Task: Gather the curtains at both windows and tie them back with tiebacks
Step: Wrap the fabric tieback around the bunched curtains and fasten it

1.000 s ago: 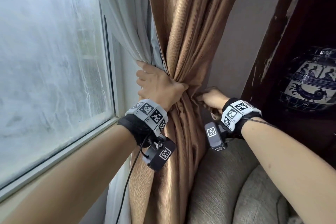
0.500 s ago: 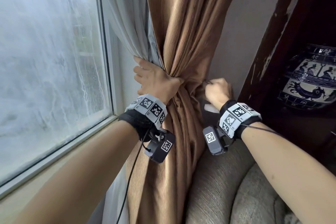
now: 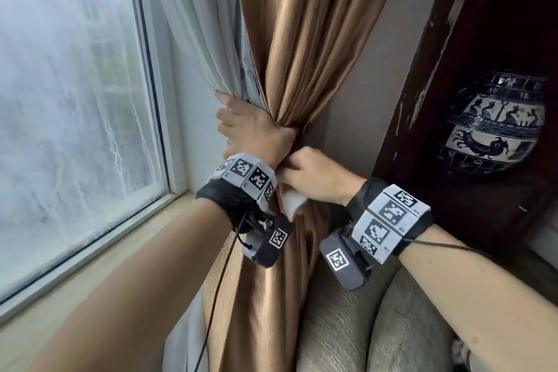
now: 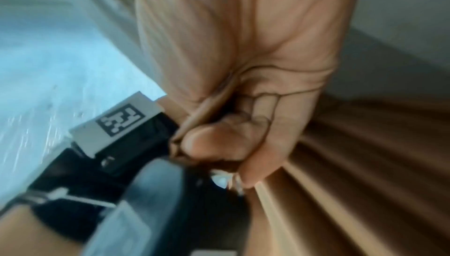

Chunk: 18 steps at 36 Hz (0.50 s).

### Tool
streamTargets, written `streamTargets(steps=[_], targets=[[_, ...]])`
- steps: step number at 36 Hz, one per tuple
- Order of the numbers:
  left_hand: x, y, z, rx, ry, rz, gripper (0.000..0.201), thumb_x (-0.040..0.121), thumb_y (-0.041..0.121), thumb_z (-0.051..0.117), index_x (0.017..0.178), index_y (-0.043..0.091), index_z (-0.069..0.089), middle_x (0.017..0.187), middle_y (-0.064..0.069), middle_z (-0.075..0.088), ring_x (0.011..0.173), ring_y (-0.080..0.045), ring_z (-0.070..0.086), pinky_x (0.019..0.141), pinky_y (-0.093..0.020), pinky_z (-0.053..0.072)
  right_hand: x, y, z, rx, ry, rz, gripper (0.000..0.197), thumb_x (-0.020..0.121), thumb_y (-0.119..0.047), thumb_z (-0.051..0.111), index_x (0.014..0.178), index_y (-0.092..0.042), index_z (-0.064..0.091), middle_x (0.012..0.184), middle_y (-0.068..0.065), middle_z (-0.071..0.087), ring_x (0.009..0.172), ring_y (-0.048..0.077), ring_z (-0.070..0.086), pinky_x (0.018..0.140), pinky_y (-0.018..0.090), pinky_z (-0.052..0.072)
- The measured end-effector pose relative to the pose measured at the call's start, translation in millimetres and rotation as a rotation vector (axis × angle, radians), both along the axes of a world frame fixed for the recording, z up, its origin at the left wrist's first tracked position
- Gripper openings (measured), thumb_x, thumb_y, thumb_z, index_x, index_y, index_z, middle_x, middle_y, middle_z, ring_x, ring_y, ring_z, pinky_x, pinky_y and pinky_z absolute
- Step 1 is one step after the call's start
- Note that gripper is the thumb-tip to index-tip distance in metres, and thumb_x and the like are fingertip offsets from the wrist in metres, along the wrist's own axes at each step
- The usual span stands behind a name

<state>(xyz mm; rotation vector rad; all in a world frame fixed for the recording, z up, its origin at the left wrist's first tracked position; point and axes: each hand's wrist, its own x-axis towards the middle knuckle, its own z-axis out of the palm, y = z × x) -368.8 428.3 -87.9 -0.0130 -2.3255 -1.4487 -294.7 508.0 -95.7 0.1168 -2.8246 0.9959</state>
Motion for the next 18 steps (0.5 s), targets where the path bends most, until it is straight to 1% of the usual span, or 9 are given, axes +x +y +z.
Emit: streamTargets(steps=[3, 6, 7, 9, 11, 12, 13, 15, 18], targets=[[5, -6, 5, -0.032, -0.018, -0.058, 0.14, 0.057, 0.041, 0.086, 0.151, -0.001, -0.01, 0.143, -0.02, 0.023, 0.132, -0.037, 0.027, 0.108, -0.049, 0.032, -3, -16, -9, -0.322, -0.128, 0.074, 0.029, 0.097, -0.012, 0.054, 0.07, -0.006, 0.06, 0.05, 0.002, 0.063, 0.037, 0.012, 0.056, 0.038, 0.02, 0.046], [6, -27, 12, 0.001, -0.119, -0.21, 0.143, 0.053, 0.042, 0.09, 0.152, 0.005, -0.007, 0.148, -0.017, 0.022, 0.138, -0.035, 0.024, 0.115, -0.044, 0.028, -10, -22, -16, -0.383, -0.13, 0.04, 0.027, 0.099, -0.015, 0.054, 0.073, -0.007, 0.054, 0.05, 0.006, 0.058, 0.031, 0.008, 0.053, 0.032, 0.019, 0.045], [3, -39, 13, 0.053, -0.162, -0.295, 0.137, 0.05, 0.035, 0.089, 0.151, 0.009, 0.0, 0.145, -0.016, 0.027, 0.137, -0.036, 0.029, 0.112, -0.046, 0.033, -12, -22, -18, -0.361, -0.114, 0.023, 0.028, 0.098, -0.016, 0.055, 0.072, -0.007, 0.054, 0.052, 0.008, 0.057, 0.031, 0.007, 0.053, 0.033, 0.019, 0.045], [-1, -66, 10, 0.175, -0.222, -0.449, 0.104, 0.049, 0.016, 0.076, 0.136, 0.015, 0.02, 0.127, -0.011, 0.04, 0.124, -0.037, 0.044, 0.091, -0.051, 0.05, -15, -21, -20, -0.342, -0.093, -0.016, 0.03, 0.096, -0.015, 0.058, 0.068, -0.007, 0.054, 0.05, 0.008, 0.055, 0.03, 0.008, 0.052, 0.032, 0.019, 0.045], [-5, -89, 4, 0.25, -0.246, -0.582, 0.076, 0.066, -0.009, 0.062, 0.122, 0.02, 0.02, 0.111, -0.007, 0.042, 0.113, -0.034, 0.052, 0.075, -0.048, 0.058, -16, -19, -21, -0.336, -0.091, -0.04, 0.031, 0.096, -0.014, 0.059, 0.067, -0.003, 0.053, 0.041, 0.005, 0.055, 0.027, 0.008, 0.05, 0.03, 0.018, 0.042], [-8, -97, 0, 0.253, -0.244, -0.619, 0.077, 0.071, -0.019, 0.056, 0.125, 0.021, 0.018, 0.111, -0.007, 0.042, 0.111, -0.032, 0.053, 0.071, -0.042, 0.059, -16, -18, -21, -0.329, -0.09, -0.05, 0.032, 0.096, -0.013, 0.059, 0.067, -0.001, 0.053, 0.036, 0.001, 0.053, 0.026, 0.007, 0.049, 0.029, 0.017, 0.04], [-12, -103, -3, 0.246, -0.245, -0.638, 0.086, 0.073, -0.024, 0.055, 0.134, 0.023, 0.015, 0.116, -0.009, 0.041, 0.113, -0.032, 0.052, 0.074, -0.038, 0.059, -17, -17, -21, -0.324, -0.086, -0.061, 0.031, 0.096, -0.012, 0.058, 0.068, 0.001, 0.053, 0.033, -0.001, 0.052, 0.025, 0.007, 0.049, 0.028, 0.017, 0.038], [-19, -111, -13, 0.232, -0.266, -0.641, 0.104, 0.07, -0.02, 0.07, 0.144, 0.024, 0.012, 0.129, -0.014, 0.038, 0.12, -0.033, 0.05, 0.089, -0.04, 0.055, -17, -17, -22, -0.317, -0.067, -0.081, 0.028, 0.095, -0.011, 0.058, 0.071, 0.004, 0.054, 0.032, -0.001, 0.051, 0.025, 0.008, 0.048, 0.028, 0.017, 0.037], [-29, -112, -24, 0.21, -0.355, -0.695, 0.084, 0.057, -0.003, 0.084, 0.124, 0.014, 0.038, 0.136, -0.017, 0.045, 0.117, -0.033, 0.056, 0.092, -0.041, 0.054, -16, -16, -23, -0.302, -0.042, -0.123, 0.027, 0.092, -0.011, 0.061, 0.068, 0.002, 0.056, 0.034, 0.0, 0.052, 0.026, 0.009, 0.049, 0.028, 0.018, 0.038]])
